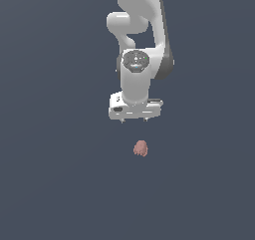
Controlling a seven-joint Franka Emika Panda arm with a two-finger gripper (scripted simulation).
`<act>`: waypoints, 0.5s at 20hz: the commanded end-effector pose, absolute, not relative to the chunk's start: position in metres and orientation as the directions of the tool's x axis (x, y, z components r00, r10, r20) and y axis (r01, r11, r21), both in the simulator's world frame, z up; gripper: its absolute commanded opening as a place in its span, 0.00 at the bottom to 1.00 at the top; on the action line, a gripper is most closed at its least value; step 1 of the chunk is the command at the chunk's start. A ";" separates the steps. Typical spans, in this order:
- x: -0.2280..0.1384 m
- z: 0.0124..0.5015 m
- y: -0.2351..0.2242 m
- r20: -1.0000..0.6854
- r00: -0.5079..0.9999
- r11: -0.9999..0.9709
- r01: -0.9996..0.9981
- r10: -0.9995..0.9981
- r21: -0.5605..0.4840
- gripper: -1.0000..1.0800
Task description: Pick up the object and move it to a goal position.
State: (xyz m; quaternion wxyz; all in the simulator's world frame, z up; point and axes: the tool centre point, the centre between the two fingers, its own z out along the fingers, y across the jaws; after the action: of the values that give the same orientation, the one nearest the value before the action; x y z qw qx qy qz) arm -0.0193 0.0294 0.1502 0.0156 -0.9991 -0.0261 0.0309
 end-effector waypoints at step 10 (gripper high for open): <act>-0.017 0.148 0.030 -0.059 0.994 -0.995 0.090 0.092 -0.033 0.96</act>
State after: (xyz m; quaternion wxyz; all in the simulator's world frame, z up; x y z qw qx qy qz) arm -0.0177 0.0301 0.1491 0.0153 -0.9986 -0.0394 0.0306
